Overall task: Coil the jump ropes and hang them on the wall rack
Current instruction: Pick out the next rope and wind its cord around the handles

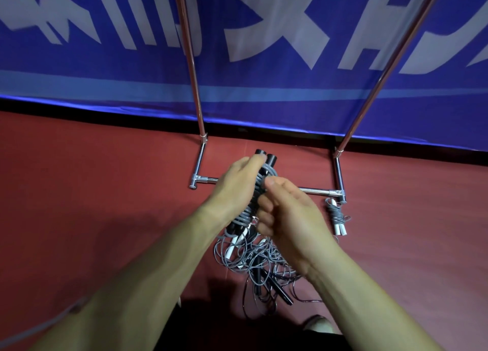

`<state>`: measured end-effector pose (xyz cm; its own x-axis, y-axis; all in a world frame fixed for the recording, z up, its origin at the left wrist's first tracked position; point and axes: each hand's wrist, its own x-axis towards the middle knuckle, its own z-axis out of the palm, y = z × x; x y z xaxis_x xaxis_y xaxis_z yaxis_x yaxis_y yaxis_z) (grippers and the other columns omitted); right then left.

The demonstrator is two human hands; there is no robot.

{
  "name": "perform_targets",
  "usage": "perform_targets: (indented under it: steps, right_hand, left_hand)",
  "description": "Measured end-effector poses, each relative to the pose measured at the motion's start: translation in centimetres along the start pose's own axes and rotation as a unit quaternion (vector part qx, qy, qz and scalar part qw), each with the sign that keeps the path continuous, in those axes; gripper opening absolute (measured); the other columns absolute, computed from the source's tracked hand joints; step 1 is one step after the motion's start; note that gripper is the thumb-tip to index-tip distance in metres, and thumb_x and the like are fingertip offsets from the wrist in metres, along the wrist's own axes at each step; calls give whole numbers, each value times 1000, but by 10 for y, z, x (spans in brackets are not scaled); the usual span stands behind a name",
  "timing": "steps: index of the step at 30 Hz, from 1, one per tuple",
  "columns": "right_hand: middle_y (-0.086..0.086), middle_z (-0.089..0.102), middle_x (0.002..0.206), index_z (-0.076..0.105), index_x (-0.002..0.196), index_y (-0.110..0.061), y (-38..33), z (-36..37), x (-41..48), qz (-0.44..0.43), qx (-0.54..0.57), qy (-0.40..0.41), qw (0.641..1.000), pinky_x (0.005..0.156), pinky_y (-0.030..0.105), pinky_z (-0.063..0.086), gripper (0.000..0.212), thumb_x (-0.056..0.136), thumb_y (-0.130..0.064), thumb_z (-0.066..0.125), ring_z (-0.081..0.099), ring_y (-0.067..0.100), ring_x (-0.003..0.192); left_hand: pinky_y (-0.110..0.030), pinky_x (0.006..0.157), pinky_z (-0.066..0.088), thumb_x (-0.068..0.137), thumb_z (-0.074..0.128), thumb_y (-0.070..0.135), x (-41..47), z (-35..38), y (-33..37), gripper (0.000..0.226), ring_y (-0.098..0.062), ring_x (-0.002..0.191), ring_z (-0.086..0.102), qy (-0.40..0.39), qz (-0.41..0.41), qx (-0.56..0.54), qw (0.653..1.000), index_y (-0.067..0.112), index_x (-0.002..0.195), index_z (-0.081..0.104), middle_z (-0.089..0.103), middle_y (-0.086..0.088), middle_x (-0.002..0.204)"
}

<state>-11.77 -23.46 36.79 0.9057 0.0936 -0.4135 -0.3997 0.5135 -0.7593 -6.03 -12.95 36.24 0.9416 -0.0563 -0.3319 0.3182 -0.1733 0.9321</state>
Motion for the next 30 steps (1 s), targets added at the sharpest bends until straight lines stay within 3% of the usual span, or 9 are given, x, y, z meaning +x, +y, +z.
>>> perform_targets:
  steps: [4, 8, 11, 15, 20, 23, 25, 27, 30]
  right_hand:
    - [-4, 46, 62, 54, 83, -22, 10, -3, -1, -151, -266, 34, 952, 52, 33, 32, 21, 100, -32, 53, 36, 13, 55]
    - [-3, 48, 64, 53, 86, -21, 13, -1, -11, -208, -349, 10, 914, 57, 39, 35, 18, 103, -27, 52, 39, 14, 59]
    - [-3, 45, 64, 51, 86, -17, 9, -1, -15, -226, -375, -20, 899, 57, 37, 34, 18, 103, -23, 52, 37, 13, 59]
    - [-2, 41, 64, 48, 84, -15, 5, -4, -18, -232, -382, -75, 892, 55, 44, 32, 20, 103, -19, 50, 34, 19, 59]
    - [-10, 42, 63, 52, 84, -15, 3, -9, -19, -246, -410, -115, 871, 55, 28, 30, 18, 103, -16, 51, 32, 8, 58]
    - [-6, 41, 64, 51, 86, -18, 5, -13, -17, -212, -366, -131, 897, 52, 43, 30, 19, 101, -30, 49, 32, 23, 57]
    - [0, 42, 65, 52, 88, -21, 6, -17, -13, -188, -374, -140, 897, 53, 48, 33, 19, 100, -35, 49, 33, 27, 58]
    - [-2, 49, 65, 57, 92, -21, 5, -20, -7, -166, -375, -156, 899, 53, 38, 34, 13, 101, -27, 50, 37, 20, 58]
    - [0, 54, 63, 67, 96, -17, -4, -27, 3, -158, -377, -131, 903, 51, 28, 33, 17, 101, -8, 55, 41, 14, 56]
  left_hand:
    - [-39, 70, 50, 85, 67, 55, 3, 0, -6, 34, -14, 63, 59, -29, 21, 10, 999, 24, 71, 64, 61, 9, 63]
    - [-36, 67, 45, 81, 71, 40, 9, -2, -10, 27, -14, 57, 54, -24, 6, -42, 999, 28, 58, 63, 58, 7, 58]
    - [-37, 68, 45, 69, 76, 45, 13, -4, -15, 24, -17, 59, 55, -19, 16, -47, 999, 25, 64, 64, 61, 4, 61]
    - [-40, 74, 50, 56, 81, 53, 18, -3, -20, 53, -17, 68, 62, -3, 17, -50, 999, 17, 92, 64, 68, 2, 76]
    - [-28, 60, 43, 71, 82, 38, 19, -5, -27, 40, -11, 56, 49, 28, 72, 41, 996, 5, 85, 65, 56, 9, 61]
    - [-25, 53, 39, 82, 81, 31, 20, -6, -27, 32, -8, 50, 43, 21, 74, 94, 993, 8, 75, 61, 50, 11, 54]
    - [-27, 55, 37, 86, 76, 44, 22, -10, -28, 39, -9, 51, 41, -16, 80, 143, 986, 16, 68, 55, 47, 11, 54]
    - [-29, 61, 38, 94, 54, 64, 19, -13, -29, 55, -9, 54, 43, -82, 64, 212, 972, 18, 62, 49, 47, 9, 56]
    - [-38, 78, 51, 86, 33, 82, 12, -11, -33, 73, -18, 68, 58, -157, -55, 161, 973, 16, 72, 61, 59, -1, 70]
